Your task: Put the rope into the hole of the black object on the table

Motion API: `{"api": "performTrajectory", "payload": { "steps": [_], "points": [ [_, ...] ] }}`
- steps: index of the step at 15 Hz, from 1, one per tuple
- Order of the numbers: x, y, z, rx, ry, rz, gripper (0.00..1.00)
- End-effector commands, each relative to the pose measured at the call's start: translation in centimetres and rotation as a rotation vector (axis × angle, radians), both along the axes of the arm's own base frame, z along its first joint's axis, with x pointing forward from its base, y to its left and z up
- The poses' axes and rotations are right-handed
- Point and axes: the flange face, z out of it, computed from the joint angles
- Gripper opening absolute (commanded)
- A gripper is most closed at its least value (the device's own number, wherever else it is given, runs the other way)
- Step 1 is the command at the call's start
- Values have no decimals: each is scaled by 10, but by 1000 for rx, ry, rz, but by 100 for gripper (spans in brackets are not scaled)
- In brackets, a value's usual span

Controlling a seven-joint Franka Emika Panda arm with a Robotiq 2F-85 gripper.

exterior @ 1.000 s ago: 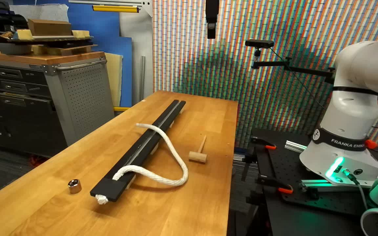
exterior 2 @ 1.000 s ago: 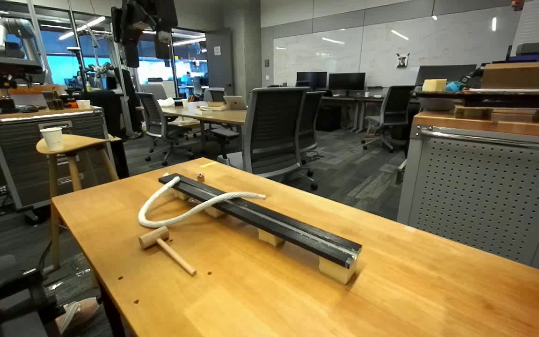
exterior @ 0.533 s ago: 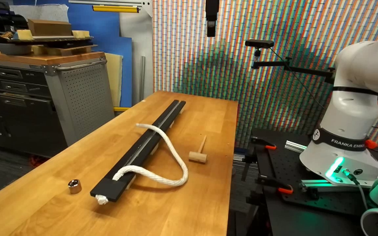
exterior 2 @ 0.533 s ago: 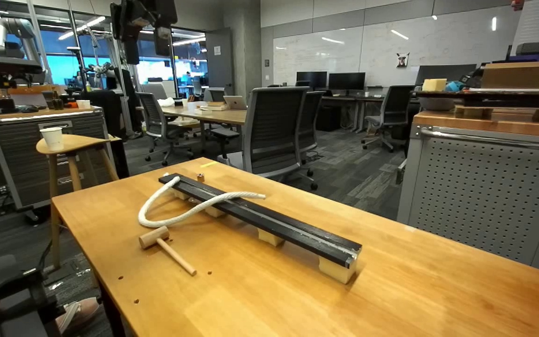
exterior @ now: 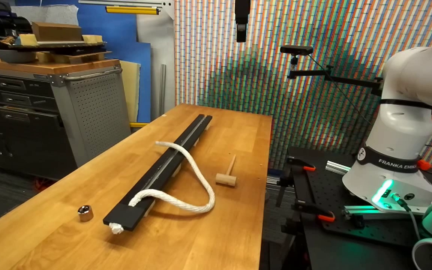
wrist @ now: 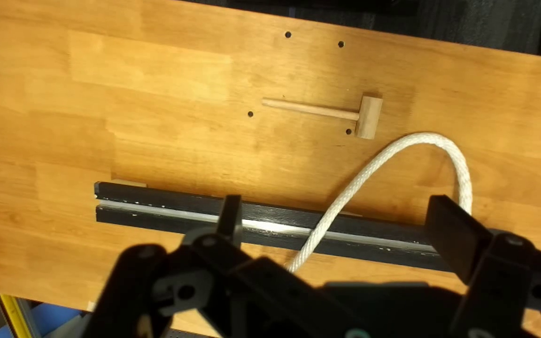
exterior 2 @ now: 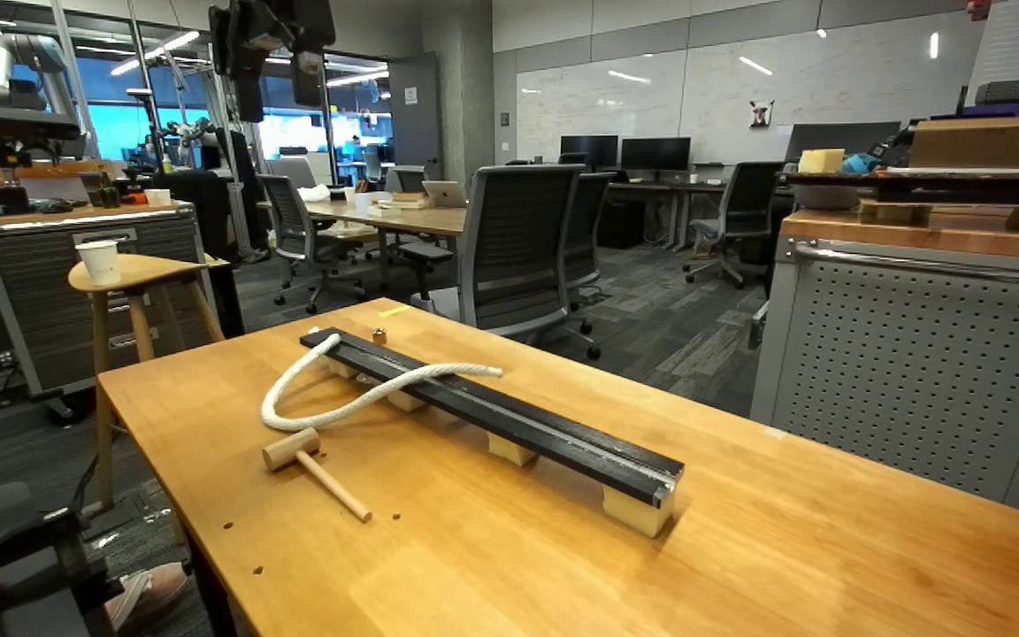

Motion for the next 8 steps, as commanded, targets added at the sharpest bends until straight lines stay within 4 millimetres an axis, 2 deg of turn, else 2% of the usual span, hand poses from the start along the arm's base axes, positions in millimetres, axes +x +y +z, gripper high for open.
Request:
{"api": "performTrajectory", "payload": {
  "steps": [1,8],
  "points": [
    [0,0,0,0,1,0,100],
    [5,2,-1,-3,-8,-19,100]
  ]
}}
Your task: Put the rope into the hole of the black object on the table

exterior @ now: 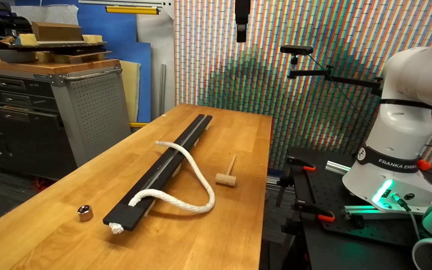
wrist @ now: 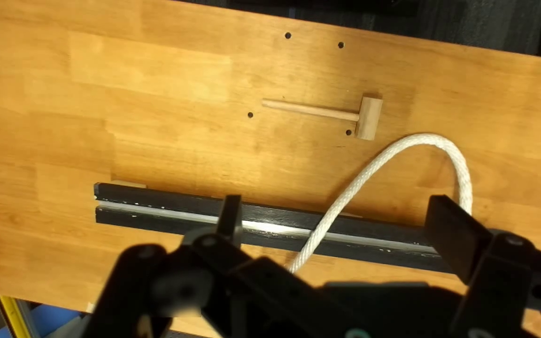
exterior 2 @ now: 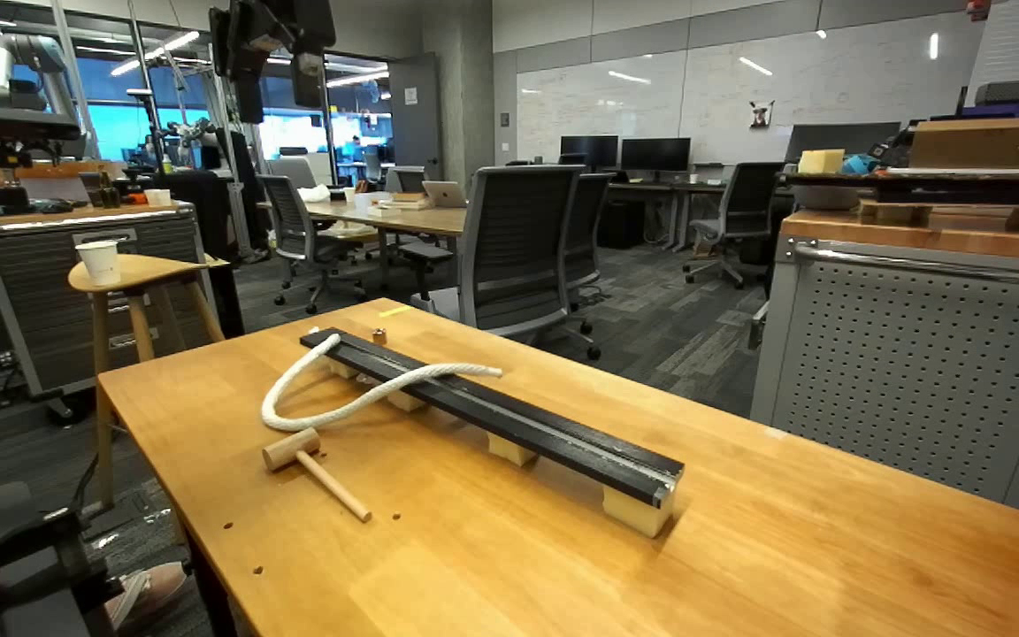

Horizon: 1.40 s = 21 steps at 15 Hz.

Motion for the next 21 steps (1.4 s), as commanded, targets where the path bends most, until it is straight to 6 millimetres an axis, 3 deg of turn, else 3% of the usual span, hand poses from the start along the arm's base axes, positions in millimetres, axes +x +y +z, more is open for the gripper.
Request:
{"api": "performTrajectory", "payload": {
  "steps": [1,6,12,21],
  "points": [
    [10,3,-2,-8,-19,-40,100],
    [56,15,-21,-13,-106,-181,100],
    [127,29,-68,-40,-108,-342,100],
    [221,29,-127,-57,-83,-350,100]
  ]
}}
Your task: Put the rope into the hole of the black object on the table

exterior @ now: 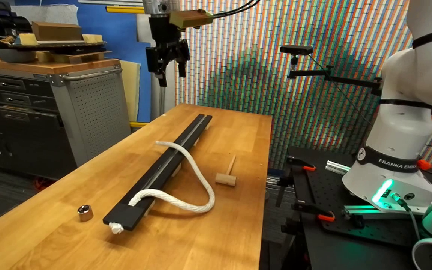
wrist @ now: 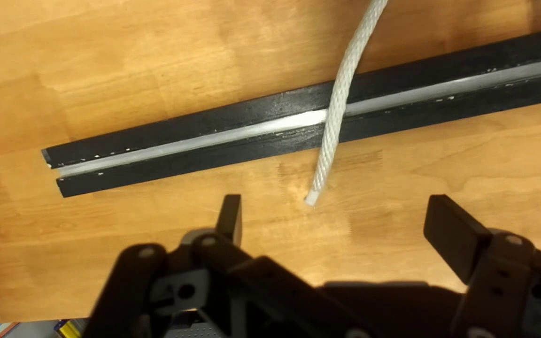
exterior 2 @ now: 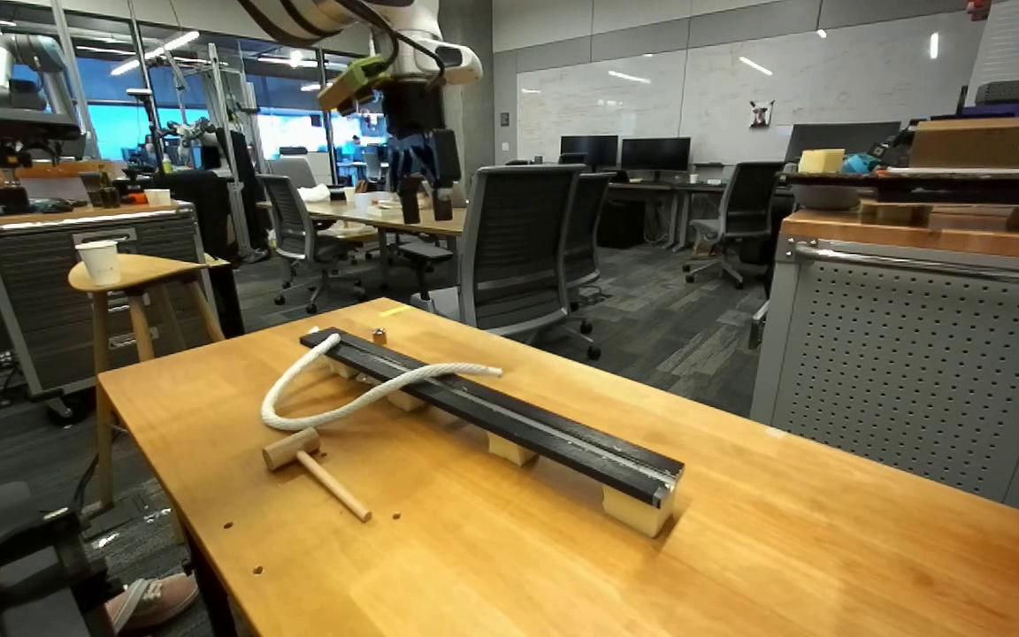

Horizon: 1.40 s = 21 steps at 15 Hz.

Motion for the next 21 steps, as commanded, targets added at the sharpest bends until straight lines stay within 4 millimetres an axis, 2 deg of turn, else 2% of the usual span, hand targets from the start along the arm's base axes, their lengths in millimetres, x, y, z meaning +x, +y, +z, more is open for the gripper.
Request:
{"api": "performTrajectory", "payload": {
  "steps": [1,6,12,16,21],
  "points": [
    [44,0,-11,-20,-16,-13,100],
    [83,-5,-48,-4,8,-22,100],
    [112,-13,-101,21,45,-76,100],
    [120,-21,-127,22,78,-107,100],
    [120,-24,-151,42,160,-120,100]
  ]
}}
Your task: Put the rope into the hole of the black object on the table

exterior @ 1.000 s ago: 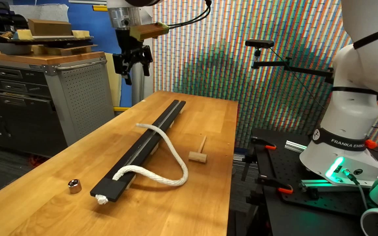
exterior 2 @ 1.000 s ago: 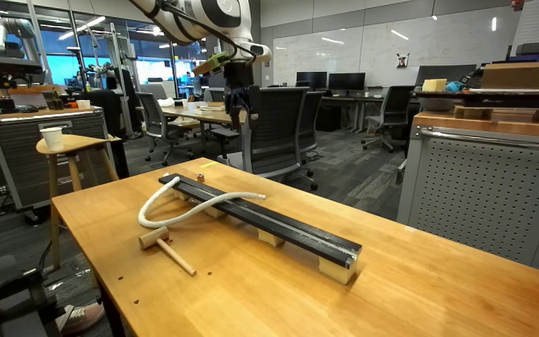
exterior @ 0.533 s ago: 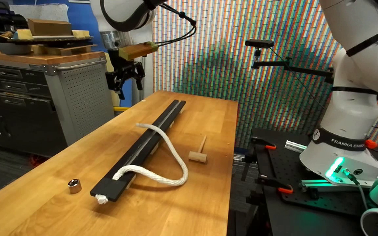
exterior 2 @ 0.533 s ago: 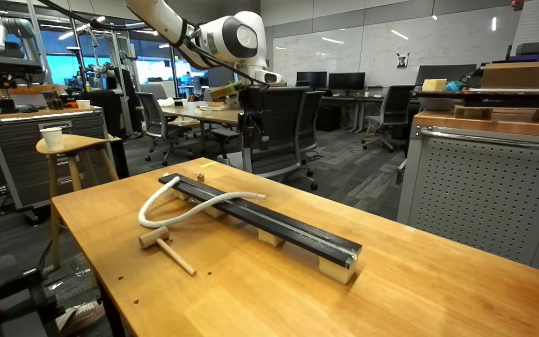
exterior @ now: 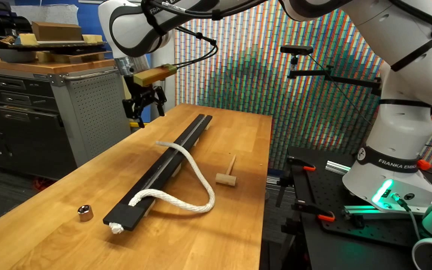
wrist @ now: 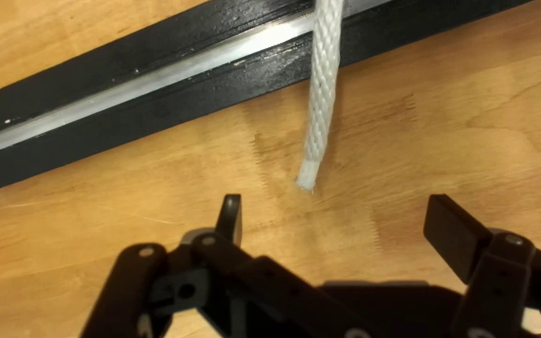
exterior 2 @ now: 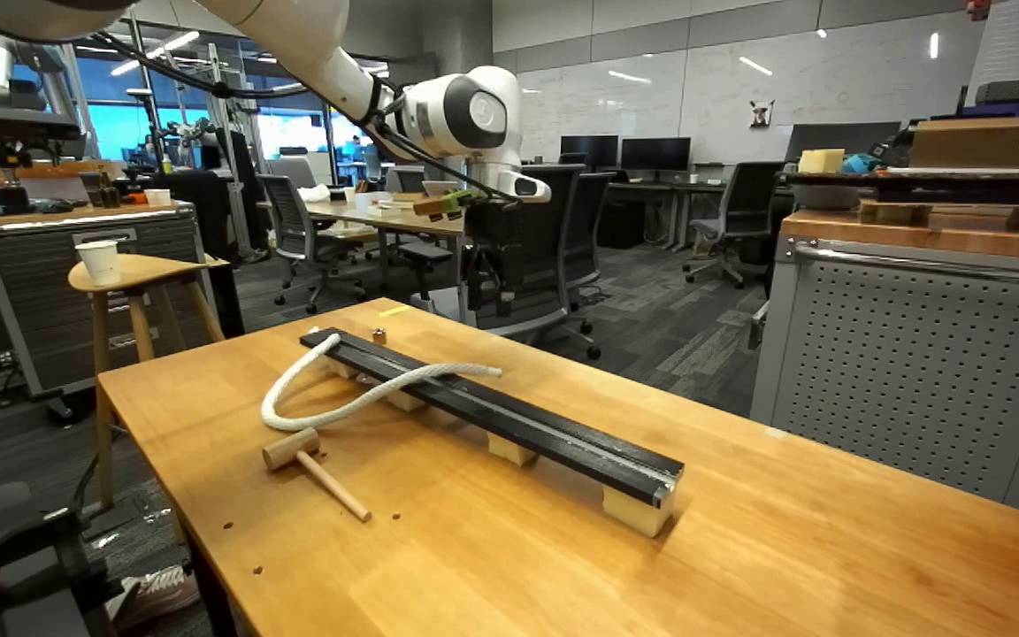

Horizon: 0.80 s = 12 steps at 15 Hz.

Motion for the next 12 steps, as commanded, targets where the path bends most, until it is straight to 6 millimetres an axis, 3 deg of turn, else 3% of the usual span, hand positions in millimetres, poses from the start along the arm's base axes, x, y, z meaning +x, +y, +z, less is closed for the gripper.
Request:
{"api": "performTrajectory", "payload": {
  "steps": [1,12],
  "points": [
    [7,-1,-8,20,50,-20,100],
    [8,-8,-46,65,116,-55,100]
  ]
}}
